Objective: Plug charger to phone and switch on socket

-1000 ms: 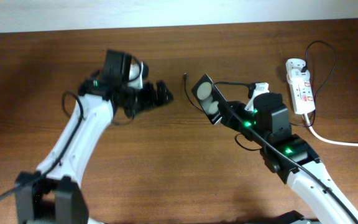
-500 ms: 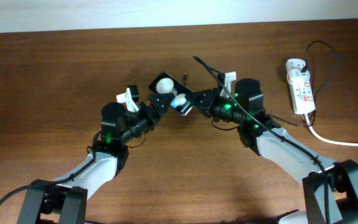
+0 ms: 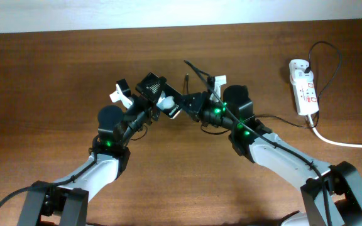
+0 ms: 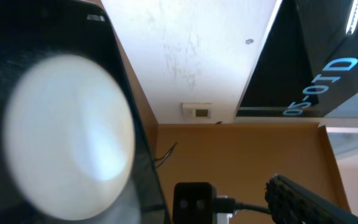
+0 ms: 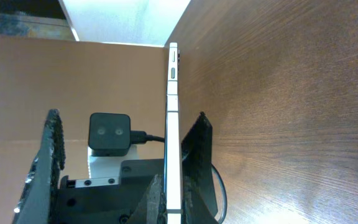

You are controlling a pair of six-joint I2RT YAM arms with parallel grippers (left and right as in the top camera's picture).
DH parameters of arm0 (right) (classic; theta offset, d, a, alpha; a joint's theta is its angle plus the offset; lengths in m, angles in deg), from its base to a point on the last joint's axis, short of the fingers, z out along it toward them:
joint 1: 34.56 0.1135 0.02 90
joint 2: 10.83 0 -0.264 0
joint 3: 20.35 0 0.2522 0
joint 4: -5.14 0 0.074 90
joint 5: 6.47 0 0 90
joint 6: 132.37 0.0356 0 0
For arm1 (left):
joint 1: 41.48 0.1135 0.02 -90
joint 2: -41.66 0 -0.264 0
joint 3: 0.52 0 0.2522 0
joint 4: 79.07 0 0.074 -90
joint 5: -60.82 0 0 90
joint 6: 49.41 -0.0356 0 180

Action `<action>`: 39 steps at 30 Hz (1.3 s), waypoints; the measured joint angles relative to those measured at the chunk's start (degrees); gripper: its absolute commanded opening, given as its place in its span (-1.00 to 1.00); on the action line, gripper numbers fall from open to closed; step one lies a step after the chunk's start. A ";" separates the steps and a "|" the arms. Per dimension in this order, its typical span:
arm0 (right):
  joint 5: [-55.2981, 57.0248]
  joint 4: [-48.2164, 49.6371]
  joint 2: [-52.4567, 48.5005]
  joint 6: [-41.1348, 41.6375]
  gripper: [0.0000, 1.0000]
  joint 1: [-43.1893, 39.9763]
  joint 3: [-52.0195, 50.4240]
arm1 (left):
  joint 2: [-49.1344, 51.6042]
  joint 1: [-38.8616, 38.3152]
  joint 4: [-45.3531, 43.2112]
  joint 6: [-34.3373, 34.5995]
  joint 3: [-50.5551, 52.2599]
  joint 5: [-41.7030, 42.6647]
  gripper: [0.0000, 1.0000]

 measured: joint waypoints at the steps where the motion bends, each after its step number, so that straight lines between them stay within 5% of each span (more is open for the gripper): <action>1: 1.09 0.00 0.00 0.13 -0.92 0.55 0.00 | 0.00 0.00 -0.31 0.94 0.00 -0.31 0.83; 11: 2.54 1.79 0.42 0.87 -0.92 0.81 0.66 | 0.02 0.00 -2.54 3.89 0.52 -1.60 -0.38; 19: 2.12 0.79 0.76 2.40 -0.92 0.76 0.94 | 0.13 0.00 -0.90 5.09 0.63 -1.55 -0.85; 21: 1.77 0.39 0.76 2.23 0.25 0.68 0.94 | 0.13 0.00 -0.81 5.73 0.63 -1.49 -1.00; 23: -0.07 -0.61 0.70 -4.22 0.68 0.09 0.92 | 0.13 -0.11 -0.50 5.03 0.63 -1.01 -1.00; 27: -4.76 -2.78 1.25 -13.38 0.81 -3.76 0.94 | 0.11 0.94 0.98 4.17 0.61 1.33 -1.00; 33: 2.14 -38.45 18.91 -36.59 0.97 -8.46 0.98 | 0.11 5.35 9.07 2.64 0.39 8.13 -1.00; 39: 13.62 -51.82 26.56 -46.10 0.97 -8.46 1.03 | 11.76 5.38 9.68 2.27 -12.68 18.99 -1.00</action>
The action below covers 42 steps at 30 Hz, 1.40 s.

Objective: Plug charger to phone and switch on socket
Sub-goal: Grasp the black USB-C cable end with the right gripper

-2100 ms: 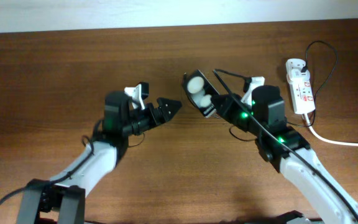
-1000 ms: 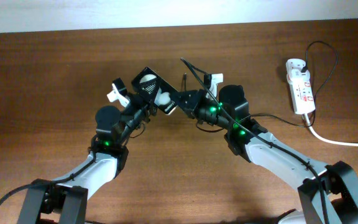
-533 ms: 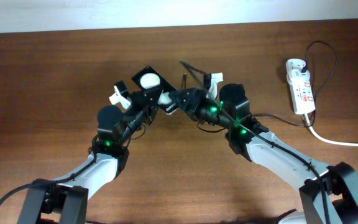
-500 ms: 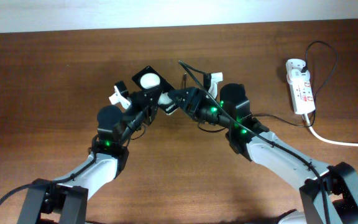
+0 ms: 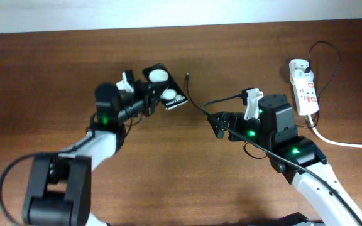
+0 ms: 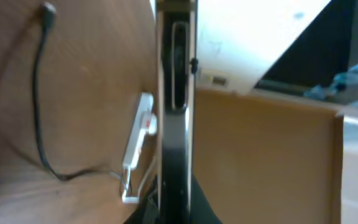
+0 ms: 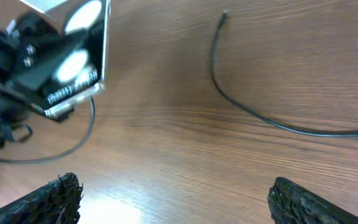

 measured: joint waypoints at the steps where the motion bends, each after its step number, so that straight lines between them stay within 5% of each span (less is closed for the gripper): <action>1: 1.01 -0.98 0.04 -0.26 0.97 0.00 0.00 | 2.56 0.00 2.40 0.04 -3.80 2.60 -1.00; 8: 3.65 -1.53 0.04 -0.90 0.97 0.00 -0.02 | 14.58 0.35 12.04 -0.02 -14.10 15.10 -1.00; 14: 3.87 11.34 -1.99 -2.25 1.00 0.00 -0.09 | 14.64 4.68 11.58 -2.67 -14.21 23.06 -1.00; 20: 5.14 9.31 -23.93 -8.22 0.82 1.07 14.97 | 14.64 7.04 11.72 -6.08 -14.27 27.78 -1.00; 27: 13.16 2.25 -47.21 -11.30 0.52 6.23 34.75 | 14.64 14.36 12.41 -9.07 -14.27 32.33 -1.00; 38: 19.61 17.75 -62.49 -12.00 0.17 8.66 36.70 | 14.64 14.51 12.52 -9.27 -14.32 33.31 -1.00; 42: 20.81 17.16 -64.37 -11.21 -0.40 8.66 39.32 | 14.64 14.51 12.52 -9.92 -14.32 33.31 -1.00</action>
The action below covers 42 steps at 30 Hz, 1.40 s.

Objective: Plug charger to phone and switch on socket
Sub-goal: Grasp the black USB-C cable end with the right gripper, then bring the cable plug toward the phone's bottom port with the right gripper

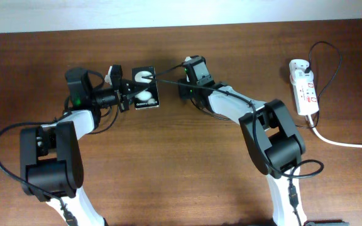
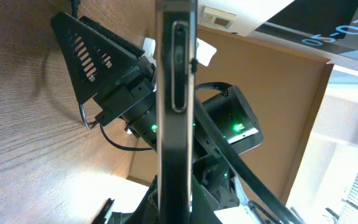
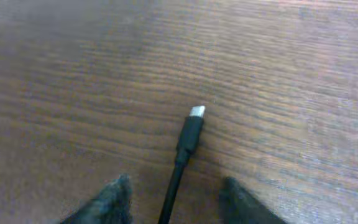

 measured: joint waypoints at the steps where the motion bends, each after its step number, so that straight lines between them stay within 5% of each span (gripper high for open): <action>1: 0.04 -0.74 -0.02 0.37 -0.55 0.00 0.11 | 0.00 0.00 0.00 -0.13 0.00 0.02 -1.00; 4: 0.44 -4.17 -0.02 0.87 -0.93 0.00 1.16 | 0.00 0.00 0.00 -0.15 0.00 0.02 -1.00; 11: -4.90 -24.37 4.74 9.22 -0.93 -4.02 2.01 | 0.00 0.00 0.00 -0.15 0.00 0.07 -1.00; 16: -9.57 -42.36 22.91 8.87 -0.92 -15.69 -0.98 | 0.00 -4.24 1.16 -0.20 -0.07 -1.42 -1.00; 22: -13.14 -41.99 53.57 4.96 -0.92 -21.38 -24.90 | 0.09 -16.24 1.84 2.34 -0.17 -7.45 -1.00; 26: -16.50 -42.14 67.71 4.57 -0.93 -21.68 -34.16 | 0.09 -22.05 0.13 10.58 -0.20 -10.78 -1.00; 30: -22.82 -44.19 69.94 4.55 -0.92 -21.68 -35.06 | 0.09 -23.28 -0.72 17.55 -0.20 -13.42 -1.00; 42: -29.64 -45.72 69.94 4.57 -0.92 -21.68 -35.06 | 0.09 -21.97 -5.49 20.06 -0.20 -14.01 -1.00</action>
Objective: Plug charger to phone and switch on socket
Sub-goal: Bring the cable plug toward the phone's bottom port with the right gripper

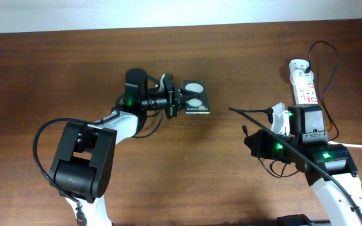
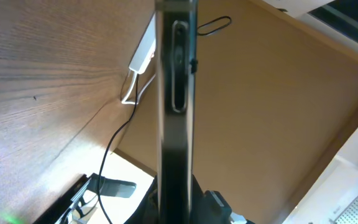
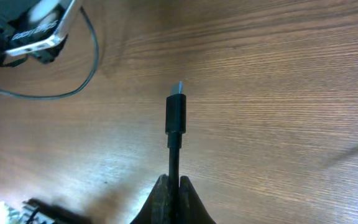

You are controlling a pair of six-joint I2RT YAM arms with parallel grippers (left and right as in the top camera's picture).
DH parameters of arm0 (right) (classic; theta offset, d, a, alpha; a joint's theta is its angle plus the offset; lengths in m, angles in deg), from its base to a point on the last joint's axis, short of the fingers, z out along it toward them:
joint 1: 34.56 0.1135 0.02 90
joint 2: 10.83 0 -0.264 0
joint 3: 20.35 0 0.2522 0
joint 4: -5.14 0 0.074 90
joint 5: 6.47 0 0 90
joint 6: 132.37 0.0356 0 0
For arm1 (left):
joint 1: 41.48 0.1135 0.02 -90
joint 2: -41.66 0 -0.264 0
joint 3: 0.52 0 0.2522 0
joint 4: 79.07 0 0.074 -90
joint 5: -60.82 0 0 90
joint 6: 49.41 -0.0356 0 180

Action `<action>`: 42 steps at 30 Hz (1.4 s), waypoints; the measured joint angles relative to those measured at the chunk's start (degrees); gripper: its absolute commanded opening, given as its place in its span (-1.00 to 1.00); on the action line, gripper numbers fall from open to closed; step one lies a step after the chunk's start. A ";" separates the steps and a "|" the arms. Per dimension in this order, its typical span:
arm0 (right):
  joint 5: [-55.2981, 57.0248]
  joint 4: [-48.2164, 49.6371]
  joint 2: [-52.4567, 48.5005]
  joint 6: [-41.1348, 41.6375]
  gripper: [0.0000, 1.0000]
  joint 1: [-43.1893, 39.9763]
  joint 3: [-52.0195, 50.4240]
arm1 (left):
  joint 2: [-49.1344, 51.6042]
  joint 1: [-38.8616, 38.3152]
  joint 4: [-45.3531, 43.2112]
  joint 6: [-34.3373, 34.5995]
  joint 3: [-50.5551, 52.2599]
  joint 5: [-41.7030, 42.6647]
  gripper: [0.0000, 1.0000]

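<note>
The black phone with white round marks is held level over the table, my left gripper shut on its left end. In the left wrist view the phone stands edge-on, its side slot facing the camera, gripper clamped at the bottom. My right gripper is shut on the black charger cable just behind its plug, the metal tip pointing away from me. From overhead the right gripper sits right of the phone, apart from it. The white socket strip lies at the far right.
The black cable loops from the socket strip and trails back over my right arm. A white lead runs off the right edge. The phone and the left arm's thin wire show at the top left of the right wrist view.
My right gripper was open around the cable plug lying on the table at the back; now it is shut on the cable, lifted, nearer the right front. The left gripper has carried the phone rightward.
Both grippers first held the phone at mid table. Then the right gripper was open and clear of it while the left kept the phone. After that the right stood open over the plug at the back. Now it holds the cable, right of the phone.
</note>
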 measured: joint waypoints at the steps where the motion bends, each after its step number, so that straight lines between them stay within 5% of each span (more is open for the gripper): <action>1: -1.70 0.04 0.00 0.02 -0.92 0.00 0.00 | 0.00 0.00 -1.33 -0.44 0.00 -0.09 -1.00; 5: -7.39 4.04 0.00 0.00 -0.92 1.68 -0.07 | 0.02 0.07 -8.15 -1.64 0.04 -1.55 -1.00; 16: -9.46 43.93 -9.27 15.52 -0.92 20.55 -7.56 | 0.02 4.83 -17.40 -3.91 0.04 -4.24 -1.00; 42: -0.33 51.49 -14.56 19.78 -0.92 21.11 -7.72 | 0.02 4.83 -17.40 -8.11 0.04 -4.11 -1.00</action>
